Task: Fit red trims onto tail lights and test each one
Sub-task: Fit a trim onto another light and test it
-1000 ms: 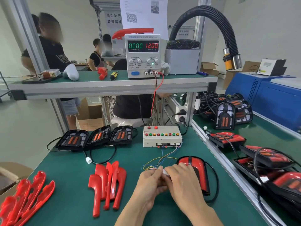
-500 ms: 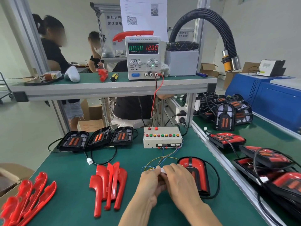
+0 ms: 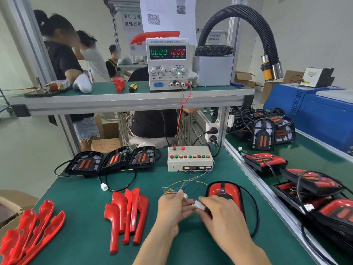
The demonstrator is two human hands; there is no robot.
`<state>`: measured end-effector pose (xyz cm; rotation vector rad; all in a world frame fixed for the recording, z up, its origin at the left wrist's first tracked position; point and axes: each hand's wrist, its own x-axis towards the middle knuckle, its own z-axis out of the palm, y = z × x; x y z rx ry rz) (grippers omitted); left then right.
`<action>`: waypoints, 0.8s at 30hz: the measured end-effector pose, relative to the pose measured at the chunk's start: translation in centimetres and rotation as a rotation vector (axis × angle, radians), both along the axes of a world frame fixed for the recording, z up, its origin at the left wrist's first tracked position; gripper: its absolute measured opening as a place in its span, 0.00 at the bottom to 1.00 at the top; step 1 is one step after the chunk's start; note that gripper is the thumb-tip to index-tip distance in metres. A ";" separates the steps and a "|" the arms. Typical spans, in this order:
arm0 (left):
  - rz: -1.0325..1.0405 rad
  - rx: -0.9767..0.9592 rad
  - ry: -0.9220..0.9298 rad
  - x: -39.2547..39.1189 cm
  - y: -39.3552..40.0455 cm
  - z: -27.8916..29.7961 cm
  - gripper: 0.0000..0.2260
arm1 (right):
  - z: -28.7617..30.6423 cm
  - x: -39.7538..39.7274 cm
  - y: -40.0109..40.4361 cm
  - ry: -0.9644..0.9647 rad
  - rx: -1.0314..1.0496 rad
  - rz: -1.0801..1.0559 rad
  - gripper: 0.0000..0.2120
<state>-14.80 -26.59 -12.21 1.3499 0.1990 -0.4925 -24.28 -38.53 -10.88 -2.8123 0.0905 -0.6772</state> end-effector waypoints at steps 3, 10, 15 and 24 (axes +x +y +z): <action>0.040 0.063 -0.032 -0.4 0.6 -1.9 0.14 | -1.0 -2.4 -0.6 -0.178 0.058 -0.078 0.20; 0.104 0.398 -0.302 -1.9 2.6 -4.7 0.10 | -2.6 -6.2 -5.7 -0.008 0.763 -0.582 0.10; 0.045 0.670 -0.628 -5.2 3.4 -4.6 0.10 | -3.1 -5.1 -6.2 0.166 1.084 -0.486 0.13; -0.509 1.106 -1.085 -7.8 1.7 -2.9 0.16 | -2.7 -4.4 -6.1 0.400 0.940 -0.432 0.15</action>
